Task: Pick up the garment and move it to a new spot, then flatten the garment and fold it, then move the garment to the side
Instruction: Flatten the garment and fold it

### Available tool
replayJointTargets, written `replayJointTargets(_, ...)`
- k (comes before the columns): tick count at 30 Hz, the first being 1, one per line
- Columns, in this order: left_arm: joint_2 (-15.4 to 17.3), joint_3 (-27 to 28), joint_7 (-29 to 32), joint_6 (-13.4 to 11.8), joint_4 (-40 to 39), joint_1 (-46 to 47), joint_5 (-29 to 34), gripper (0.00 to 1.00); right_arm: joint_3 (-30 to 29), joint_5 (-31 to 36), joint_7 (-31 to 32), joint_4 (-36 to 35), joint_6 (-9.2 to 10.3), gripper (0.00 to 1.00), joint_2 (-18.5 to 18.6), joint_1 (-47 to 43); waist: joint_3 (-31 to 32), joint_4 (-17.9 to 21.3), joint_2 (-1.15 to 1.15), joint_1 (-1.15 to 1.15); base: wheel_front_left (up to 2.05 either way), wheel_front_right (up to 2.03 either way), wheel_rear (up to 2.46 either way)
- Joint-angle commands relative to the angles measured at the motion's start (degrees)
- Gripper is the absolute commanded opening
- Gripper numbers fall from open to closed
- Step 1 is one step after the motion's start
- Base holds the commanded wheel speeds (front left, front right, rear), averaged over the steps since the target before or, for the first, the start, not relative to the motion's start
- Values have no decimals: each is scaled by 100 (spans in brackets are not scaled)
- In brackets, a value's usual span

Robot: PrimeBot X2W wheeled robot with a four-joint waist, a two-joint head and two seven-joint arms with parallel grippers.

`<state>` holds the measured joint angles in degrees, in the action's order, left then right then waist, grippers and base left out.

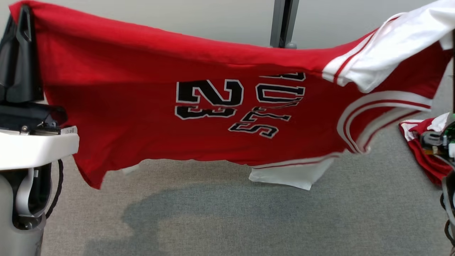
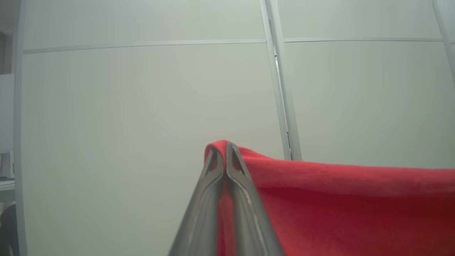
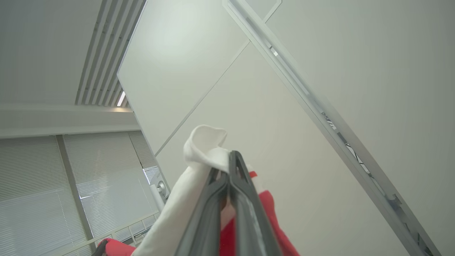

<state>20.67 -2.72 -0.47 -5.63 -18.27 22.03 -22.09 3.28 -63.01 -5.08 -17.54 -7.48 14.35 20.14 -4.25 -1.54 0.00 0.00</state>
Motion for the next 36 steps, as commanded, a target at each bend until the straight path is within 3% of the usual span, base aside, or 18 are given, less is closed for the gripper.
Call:
replayJointTargets(1,21,14,44,-50,-101,103,53,0,-64,-45,10,-66,-3,0,-23,47,53,5,0,0,0,0,0)
replayJointTargets(9,63,1,190,-147,-416,217,83,0,-214,-40,99,-190,-3,0,-195,64,6,31,0,0,0,0,0)
replayJointTargets(14,94,-125,258,78,-52,565,-90,0,-176,109,218,174,-3,0,-252,584,-266,38,0,0,0,0,0)
replayJointTargets(24,-64,-514,-93,946,2855,3256,-395,0,379,747,-113,2886,-3,0,-272,3675,-1151,-18,0,0,0,0,0)
replayJointTargets(29,-155,-690,-564,1139,4434,4534,-316,0,734,959,-651,4323,-3,0,-354,5053,-1403,24,0,0,0,0,0)
replayJointTargets(36,-252,-815,-827,1254,5964,5312,-471,0,1307,1066,-881,5698,-3,0,-406,5849,-1605,133,0,0,0,0,0)
